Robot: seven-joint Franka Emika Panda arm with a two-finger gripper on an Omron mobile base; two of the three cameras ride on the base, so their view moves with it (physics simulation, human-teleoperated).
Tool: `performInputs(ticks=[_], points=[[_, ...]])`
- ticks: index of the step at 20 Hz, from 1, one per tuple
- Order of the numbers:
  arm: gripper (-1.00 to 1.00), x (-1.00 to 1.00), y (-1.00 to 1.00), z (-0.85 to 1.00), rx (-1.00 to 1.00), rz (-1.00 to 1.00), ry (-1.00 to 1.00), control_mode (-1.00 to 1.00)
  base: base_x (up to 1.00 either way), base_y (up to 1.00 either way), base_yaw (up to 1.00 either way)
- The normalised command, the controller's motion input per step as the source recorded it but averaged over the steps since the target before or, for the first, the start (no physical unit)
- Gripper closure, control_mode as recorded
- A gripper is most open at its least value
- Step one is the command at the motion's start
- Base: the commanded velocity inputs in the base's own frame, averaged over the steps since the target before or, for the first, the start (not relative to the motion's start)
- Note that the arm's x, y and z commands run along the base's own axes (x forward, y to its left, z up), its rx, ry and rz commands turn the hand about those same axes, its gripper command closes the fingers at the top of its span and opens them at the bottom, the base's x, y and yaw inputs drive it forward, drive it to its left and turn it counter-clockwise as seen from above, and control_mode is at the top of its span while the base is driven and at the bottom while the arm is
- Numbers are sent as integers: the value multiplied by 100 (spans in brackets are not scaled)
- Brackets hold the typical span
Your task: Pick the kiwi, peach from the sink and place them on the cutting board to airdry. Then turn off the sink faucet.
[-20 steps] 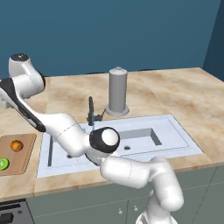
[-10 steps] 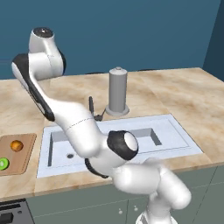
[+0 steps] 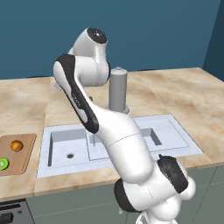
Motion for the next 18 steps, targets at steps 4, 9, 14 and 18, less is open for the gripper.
performInputs(ticks=[4, 9, 14, 18], points=[[-100, -71, -100, 42, 19, 0, -9, -100, 0, 0, 0], [-100, -64, -87, 41, 21, 1, -2, -100, 0, 0, 0], [-100, -35, -78, 4, 25, 2, 4, -100, 0, 0, 0], [-100, -66, -86, -5, 23, 10, -14, -100, 0, 0, 0]])
